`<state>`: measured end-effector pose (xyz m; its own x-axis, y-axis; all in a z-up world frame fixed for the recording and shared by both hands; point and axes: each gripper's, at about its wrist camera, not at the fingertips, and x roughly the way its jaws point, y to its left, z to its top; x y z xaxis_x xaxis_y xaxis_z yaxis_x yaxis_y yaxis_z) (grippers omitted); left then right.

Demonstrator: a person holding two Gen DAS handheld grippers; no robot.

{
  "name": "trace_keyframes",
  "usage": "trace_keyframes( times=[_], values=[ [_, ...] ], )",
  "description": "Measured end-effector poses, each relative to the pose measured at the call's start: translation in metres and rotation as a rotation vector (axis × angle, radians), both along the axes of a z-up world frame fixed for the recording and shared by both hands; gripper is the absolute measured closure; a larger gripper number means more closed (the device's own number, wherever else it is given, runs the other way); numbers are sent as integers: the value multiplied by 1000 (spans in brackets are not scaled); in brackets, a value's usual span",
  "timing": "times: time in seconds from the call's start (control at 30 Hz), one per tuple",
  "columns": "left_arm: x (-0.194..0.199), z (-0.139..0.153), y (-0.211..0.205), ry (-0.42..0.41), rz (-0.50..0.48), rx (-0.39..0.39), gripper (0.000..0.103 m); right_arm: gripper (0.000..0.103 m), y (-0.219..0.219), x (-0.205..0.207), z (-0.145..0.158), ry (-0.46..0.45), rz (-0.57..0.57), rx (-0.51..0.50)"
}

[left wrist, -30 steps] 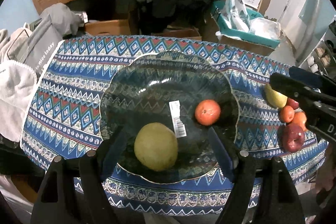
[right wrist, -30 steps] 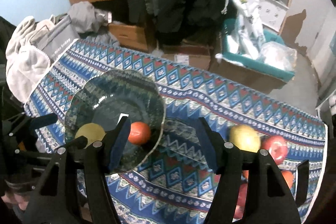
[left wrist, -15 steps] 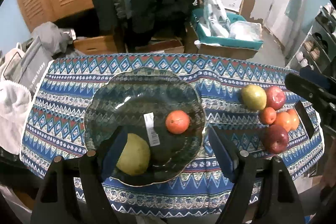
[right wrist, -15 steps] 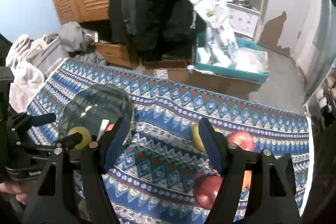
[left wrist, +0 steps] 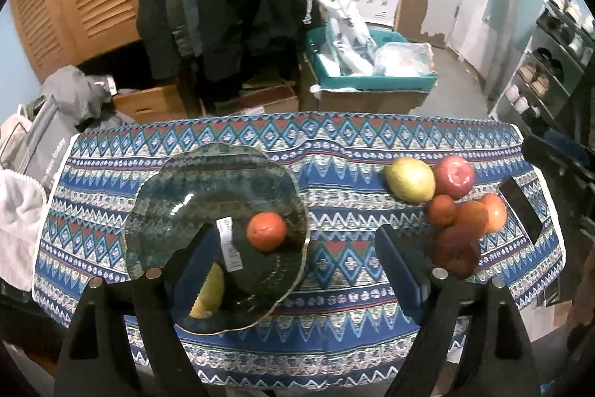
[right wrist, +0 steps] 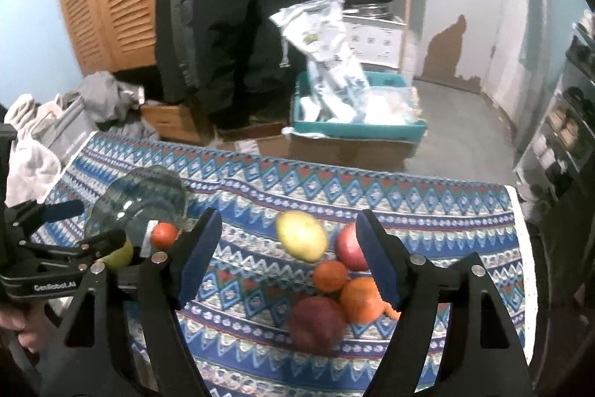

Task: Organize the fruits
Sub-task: 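Open both tools and withdraw them from the plate toward the fruit cluster, then move the left tool onto a large red apple while the right tool approaches an orange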

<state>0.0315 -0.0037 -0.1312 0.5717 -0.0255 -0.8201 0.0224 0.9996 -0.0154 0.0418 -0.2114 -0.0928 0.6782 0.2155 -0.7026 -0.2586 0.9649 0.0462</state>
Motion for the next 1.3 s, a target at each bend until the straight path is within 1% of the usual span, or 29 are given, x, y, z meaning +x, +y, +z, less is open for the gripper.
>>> trace_keyframes(
  times=[0.17,0.33,0.6,0.77,0.9,1.1,1.3],
  values=[
    [1,0,-22,7,-43,9,17,27,-23,-2,-1,0,-39,0],
    [3,-3,-42,37,-76,-17,17,27,-49,-6,-6,4,-81,-11],
    [8,-14,-78,74,-122,-18,17,27,-81,-12,-20,27,-137,-29],
    [10,-20,-97,81,-144,-12,17,27,-102,-13,-27,41,-174,-18],
    [14,-28,-114,91,-167,-21,17,27,-112,-13,-33,60,-189,-15],
    [18,-44,-134,129,-198,-37,17,27,-127,-14,-48,99,-212,-21],
    [22,-59,-154,137,-221,-23,17,27,-140,-14,-66,140,-245,-24]
  ],
)
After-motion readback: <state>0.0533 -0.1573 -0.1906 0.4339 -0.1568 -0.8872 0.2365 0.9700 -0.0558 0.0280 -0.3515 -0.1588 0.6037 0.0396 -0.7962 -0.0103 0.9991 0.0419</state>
